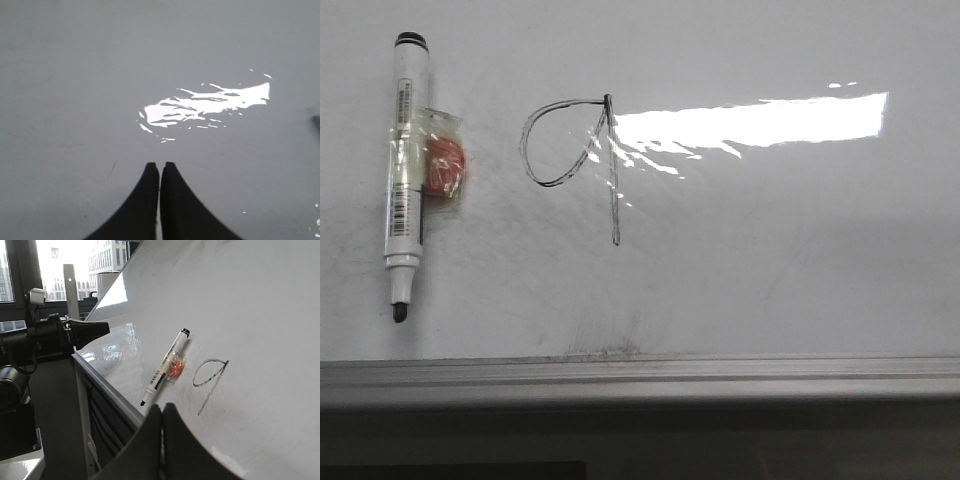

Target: Write number 9 on whiteboard

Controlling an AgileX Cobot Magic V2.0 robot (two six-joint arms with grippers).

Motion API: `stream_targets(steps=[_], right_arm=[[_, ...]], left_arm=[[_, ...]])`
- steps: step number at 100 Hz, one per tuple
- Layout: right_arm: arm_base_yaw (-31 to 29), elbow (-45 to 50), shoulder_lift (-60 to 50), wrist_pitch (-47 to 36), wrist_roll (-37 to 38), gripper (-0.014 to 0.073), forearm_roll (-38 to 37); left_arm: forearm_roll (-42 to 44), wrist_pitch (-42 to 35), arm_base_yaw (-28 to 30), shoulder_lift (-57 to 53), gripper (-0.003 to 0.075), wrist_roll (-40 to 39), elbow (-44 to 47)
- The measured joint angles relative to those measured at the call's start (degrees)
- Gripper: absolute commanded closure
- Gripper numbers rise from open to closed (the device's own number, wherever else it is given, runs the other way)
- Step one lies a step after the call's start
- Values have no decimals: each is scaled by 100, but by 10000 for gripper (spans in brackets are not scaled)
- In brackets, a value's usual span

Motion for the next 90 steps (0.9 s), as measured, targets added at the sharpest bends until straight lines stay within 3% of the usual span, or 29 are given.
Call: stream_targets(steps=[27,56,74,90], right_arm=[[0,0,0,0,0,657,0],[0,0,0,0,0,657,0],[0,0,0,0,0,657,0],[-369,0,0,0,0,657,-3]], left_arm=[[-111,307,800,0,741,-20,0],[-143,2157,1069,0,741,-327,0],[-143,2204,1069,0,741,-363,0],[-143,2202,1069,0,741,-377,0]])
